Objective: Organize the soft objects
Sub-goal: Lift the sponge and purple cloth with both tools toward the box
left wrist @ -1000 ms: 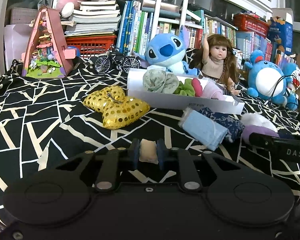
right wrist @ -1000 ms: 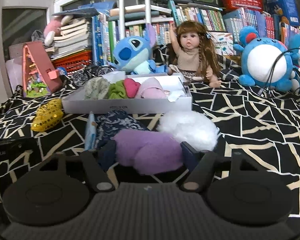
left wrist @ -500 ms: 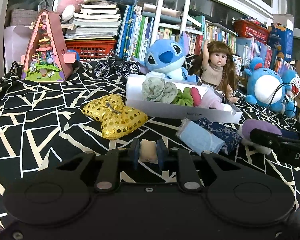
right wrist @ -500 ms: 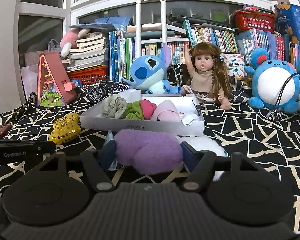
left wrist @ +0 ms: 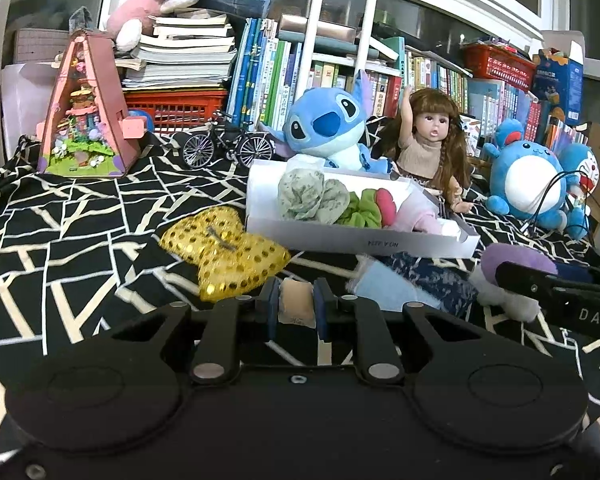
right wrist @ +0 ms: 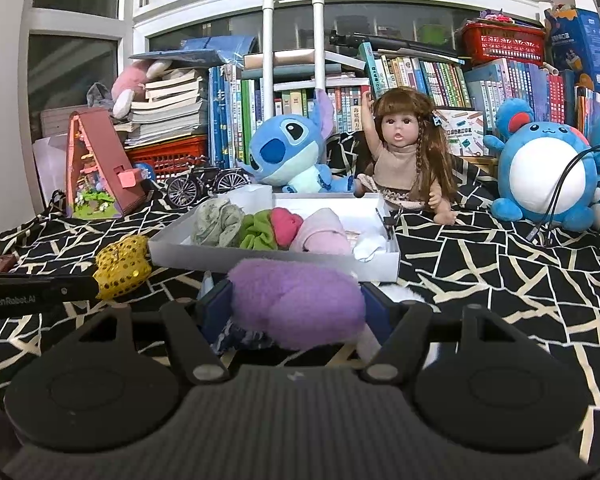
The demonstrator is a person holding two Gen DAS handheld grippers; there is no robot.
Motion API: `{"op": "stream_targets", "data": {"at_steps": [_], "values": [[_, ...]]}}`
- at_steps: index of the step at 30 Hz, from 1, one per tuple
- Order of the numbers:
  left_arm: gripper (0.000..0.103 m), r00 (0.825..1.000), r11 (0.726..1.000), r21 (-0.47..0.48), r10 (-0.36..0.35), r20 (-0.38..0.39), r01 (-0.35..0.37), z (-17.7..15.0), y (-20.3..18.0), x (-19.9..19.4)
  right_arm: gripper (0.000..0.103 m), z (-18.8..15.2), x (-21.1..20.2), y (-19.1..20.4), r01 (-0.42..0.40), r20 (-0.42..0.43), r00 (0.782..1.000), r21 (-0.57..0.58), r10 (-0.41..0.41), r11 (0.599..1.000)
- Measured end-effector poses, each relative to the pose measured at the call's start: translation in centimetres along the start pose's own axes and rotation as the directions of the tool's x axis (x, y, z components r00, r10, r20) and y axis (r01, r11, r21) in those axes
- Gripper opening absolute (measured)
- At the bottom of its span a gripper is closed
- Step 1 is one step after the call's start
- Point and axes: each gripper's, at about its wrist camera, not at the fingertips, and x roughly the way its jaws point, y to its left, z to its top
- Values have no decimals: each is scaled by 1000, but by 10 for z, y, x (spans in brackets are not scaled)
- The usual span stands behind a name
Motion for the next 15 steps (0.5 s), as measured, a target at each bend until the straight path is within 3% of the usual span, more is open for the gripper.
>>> {"op": "stream_targets", "data": {"at_steps": [9, 15], "values": [[18, 999, 1000, 0, -28, -34, 28, 47, -6, 25, 71, 36, 30, -22, 13, -70, 998, 48, -10, 999], [18, 991, 997, -22, -72, -110, 70, 74, -10, 59, 71, 65, 65, -36, -2, -205, 979, 41, 11, 999]]}}
